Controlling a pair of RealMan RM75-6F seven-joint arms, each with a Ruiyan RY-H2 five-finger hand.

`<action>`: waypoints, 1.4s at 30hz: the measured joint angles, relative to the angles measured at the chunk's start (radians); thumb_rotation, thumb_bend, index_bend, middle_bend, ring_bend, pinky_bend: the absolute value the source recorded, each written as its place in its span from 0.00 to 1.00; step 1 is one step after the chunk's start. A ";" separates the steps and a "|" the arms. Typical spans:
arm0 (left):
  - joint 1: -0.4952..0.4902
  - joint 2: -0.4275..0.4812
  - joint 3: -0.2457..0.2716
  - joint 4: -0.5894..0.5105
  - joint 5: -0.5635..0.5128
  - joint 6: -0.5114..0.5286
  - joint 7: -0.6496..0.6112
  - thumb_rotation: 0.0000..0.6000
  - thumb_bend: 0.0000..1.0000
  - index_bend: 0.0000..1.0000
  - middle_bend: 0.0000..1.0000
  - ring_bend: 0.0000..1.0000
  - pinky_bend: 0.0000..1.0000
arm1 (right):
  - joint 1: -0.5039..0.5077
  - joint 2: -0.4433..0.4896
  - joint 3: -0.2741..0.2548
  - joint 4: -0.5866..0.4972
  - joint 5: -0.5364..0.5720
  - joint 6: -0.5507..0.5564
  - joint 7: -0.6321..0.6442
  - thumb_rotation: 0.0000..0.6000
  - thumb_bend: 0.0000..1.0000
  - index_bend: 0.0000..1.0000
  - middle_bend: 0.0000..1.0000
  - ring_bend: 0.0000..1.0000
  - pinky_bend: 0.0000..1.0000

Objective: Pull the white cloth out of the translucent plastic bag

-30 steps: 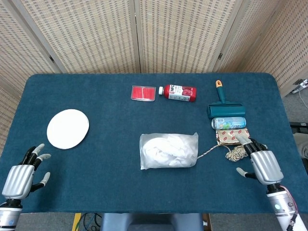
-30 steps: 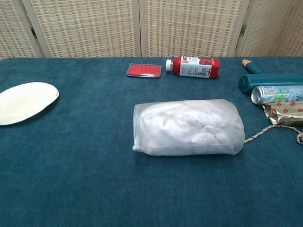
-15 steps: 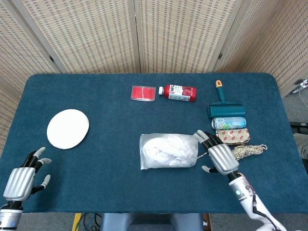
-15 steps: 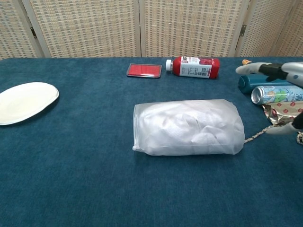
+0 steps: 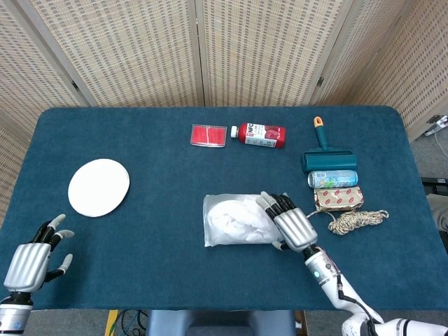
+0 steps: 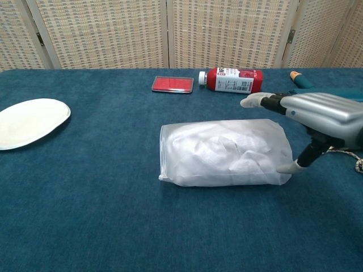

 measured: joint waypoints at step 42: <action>-0.001 -0.009 0.012 -0.001 0.012 -0.008 0.021 1.00 0.37 0.30 0.12 0.16 0.53 | 0.235 -0.073 0.043 0.167 0.295 -0.192 -0.062 1.00 0.00 0.05 0.20 0.14 0.32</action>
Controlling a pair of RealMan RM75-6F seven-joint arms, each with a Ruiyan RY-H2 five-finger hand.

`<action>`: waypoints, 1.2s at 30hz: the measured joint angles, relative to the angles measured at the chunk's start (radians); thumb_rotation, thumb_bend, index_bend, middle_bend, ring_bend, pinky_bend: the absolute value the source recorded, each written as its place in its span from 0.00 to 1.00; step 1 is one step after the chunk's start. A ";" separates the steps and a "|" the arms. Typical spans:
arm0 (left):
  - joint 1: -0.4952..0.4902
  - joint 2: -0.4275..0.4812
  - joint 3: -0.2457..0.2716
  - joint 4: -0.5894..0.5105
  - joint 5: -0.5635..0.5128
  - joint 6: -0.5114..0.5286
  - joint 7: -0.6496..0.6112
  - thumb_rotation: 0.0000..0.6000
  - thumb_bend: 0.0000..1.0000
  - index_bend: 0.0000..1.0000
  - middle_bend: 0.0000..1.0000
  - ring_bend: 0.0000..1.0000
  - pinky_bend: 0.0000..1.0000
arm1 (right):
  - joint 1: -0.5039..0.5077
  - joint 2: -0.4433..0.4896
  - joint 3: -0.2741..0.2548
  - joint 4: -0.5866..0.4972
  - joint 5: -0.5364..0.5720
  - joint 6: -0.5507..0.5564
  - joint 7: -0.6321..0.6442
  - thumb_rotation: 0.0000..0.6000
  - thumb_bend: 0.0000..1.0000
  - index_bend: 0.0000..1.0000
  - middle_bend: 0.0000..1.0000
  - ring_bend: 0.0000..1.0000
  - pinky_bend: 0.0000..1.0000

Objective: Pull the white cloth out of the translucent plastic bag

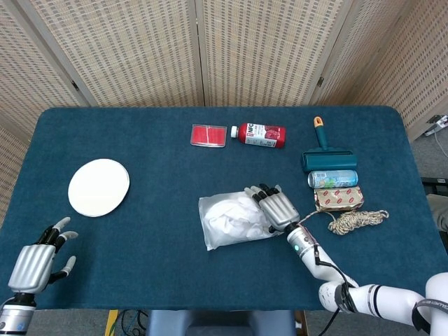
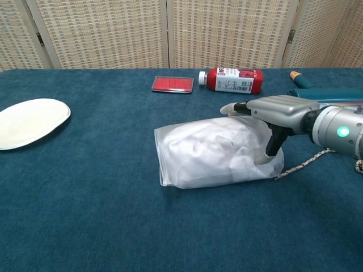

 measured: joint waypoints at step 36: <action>-0.030 0.005 -0.029 -0.060 0.003 -0.011 -0.012 1.00 0.37 0.28 0.24 0.29 0.57 | -0.052 -0.013 -0.043 0.155 -0.423 0.318 0.462 1.00 0.60 0.59 0.67 0.62 0.70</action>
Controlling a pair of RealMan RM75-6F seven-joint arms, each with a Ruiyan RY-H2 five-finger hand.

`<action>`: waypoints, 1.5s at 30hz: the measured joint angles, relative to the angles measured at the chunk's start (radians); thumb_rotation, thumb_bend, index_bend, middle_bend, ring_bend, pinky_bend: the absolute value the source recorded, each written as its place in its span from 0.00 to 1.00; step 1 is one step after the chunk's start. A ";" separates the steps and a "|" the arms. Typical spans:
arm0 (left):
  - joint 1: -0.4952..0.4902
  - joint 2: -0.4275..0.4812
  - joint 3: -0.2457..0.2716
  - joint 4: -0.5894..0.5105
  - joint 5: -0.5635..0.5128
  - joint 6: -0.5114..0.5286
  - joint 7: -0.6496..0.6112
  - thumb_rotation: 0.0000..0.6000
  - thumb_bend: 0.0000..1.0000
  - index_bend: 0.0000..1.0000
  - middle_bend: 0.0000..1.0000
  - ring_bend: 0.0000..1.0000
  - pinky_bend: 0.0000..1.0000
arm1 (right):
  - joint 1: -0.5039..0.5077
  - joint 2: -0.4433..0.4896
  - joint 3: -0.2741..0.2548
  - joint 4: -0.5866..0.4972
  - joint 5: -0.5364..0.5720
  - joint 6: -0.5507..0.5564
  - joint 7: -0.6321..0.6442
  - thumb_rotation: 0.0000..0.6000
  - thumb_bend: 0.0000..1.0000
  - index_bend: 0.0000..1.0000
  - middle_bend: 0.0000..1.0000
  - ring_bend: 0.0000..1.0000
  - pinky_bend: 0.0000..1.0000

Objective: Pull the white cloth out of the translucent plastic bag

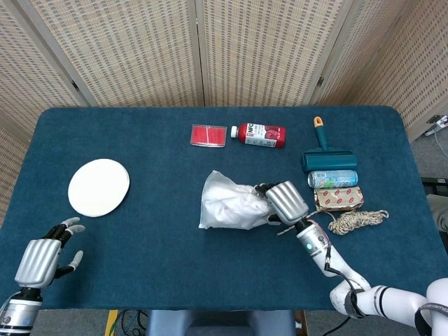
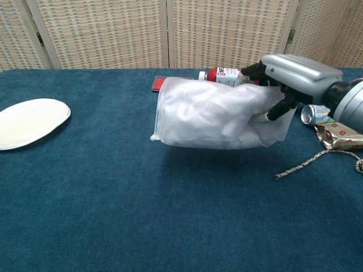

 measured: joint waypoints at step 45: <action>-0.310 0.036 -0.270 -0.294 -0.146 -0.158 -0.108 1.00 0.08 0.38 1.00 0.90 1.00 | 0.001 -0.125 0.059 0.183 -0.288 0.410 0.241 1.00 0.64 0.60 0.69 0.63 0.74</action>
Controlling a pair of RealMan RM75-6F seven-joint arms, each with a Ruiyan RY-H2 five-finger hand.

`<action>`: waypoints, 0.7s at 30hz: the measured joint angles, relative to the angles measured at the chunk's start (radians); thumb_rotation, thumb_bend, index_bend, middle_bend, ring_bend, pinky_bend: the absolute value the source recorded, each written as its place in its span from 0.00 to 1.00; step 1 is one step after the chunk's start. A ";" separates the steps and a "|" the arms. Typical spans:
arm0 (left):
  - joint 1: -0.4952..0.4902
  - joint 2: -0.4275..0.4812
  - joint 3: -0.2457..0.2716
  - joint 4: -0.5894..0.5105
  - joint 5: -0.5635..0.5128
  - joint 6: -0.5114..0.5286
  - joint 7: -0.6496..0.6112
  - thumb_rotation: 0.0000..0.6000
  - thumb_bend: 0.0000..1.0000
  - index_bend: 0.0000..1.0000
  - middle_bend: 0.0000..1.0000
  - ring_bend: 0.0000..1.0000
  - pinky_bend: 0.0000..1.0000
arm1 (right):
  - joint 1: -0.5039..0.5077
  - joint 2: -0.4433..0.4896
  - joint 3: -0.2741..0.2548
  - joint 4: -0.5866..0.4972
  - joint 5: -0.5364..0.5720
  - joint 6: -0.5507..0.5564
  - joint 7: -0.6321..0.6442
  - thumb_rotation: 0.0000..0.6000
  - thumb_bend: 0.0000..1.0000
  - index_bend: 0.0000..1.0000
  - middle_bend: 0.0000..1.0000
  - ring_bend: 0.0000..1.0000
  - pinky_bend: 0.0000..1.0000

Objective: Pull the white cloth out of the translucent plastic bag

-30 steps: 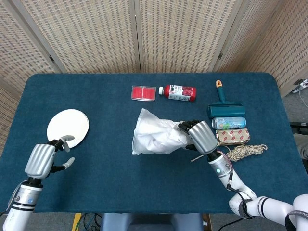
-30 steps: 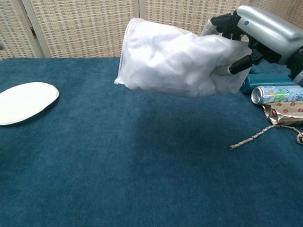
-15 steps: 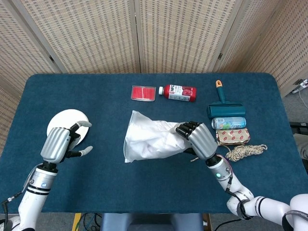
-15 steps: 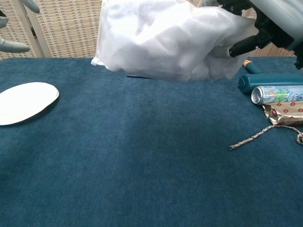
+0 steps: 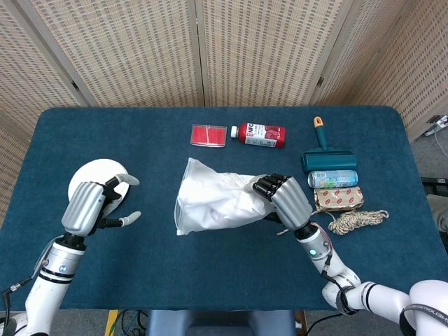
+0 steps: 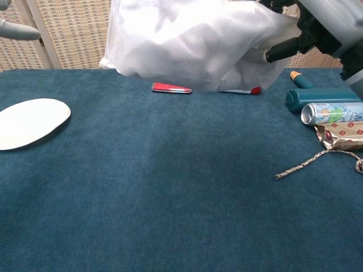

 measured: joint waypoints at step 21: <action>-0.058 0.026 0.002 -0.074 -0.030 -0.045 -0.026 1.00 0.07 0.37 1.00 0.90 1.00 | 0.037 -0.080 0.001 0.085 -0.012 0.031 0.034 1.00 0.66 0.60 0.69 0.63 0.74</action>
